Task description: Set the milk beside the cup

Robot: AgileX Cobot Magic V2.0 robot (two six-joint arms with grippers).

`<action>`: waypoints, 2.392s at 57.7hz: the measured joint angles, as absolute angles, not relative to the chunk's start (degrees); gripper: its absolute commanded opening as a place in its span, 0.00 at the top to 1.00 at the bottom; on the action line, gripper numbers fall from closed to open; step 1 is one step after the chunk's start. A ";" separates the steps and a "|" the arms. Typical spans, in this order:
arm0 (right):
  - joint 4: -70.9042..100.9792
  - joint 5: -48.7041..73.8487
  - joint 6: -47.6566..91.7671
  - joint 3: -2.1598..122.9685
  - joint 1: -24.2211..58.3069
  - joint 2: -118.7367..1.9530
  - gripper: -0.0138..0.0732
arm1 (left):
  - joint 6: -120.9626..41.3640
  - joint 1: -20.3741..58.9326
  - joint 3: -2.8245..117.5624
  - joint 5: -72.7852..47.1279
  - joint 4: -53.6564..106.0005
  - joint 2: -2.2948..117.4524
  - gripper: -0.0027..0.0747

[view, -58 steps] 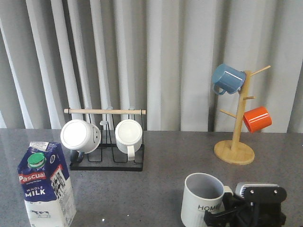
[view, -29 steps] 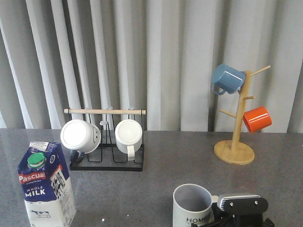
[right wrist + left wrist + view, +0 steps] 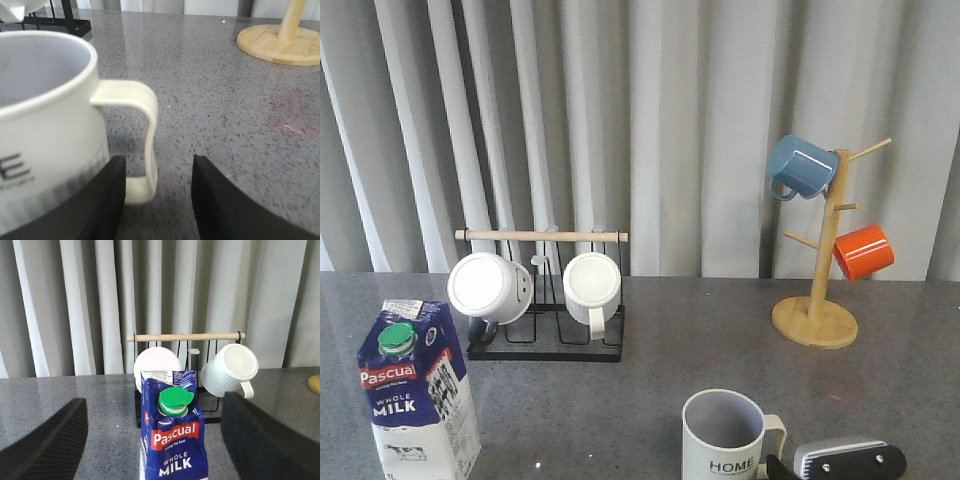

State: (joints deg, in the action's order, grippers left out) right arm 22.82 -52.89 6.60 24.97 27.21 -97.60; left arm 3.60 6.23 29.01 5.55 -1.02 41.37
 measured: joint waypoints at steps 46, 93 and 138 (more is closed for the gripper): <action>-0.54 -17.76 2.93 22.85 5.82 -41.65 0.86 | 3.60 6.23 29.01 5.55 -1.02 41.37 0.29; -3.78 -7.17 5.49 22.85 0.67 -31.50 0.85 | 3.60 6.23 29.01 5.55 -1.02 41.37 0.29; -3.83 -7.14 5.61 22.85 0.67 -31.50 0.85 | 3.60 6.23 29.12 8.98 -1.02 46.46 0.21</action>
State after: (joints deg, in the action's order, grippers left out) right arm -3.83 -7.14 5.61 22.85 0.67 -31.50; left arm 3.60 6.23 29.12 8.98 -1.02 46.46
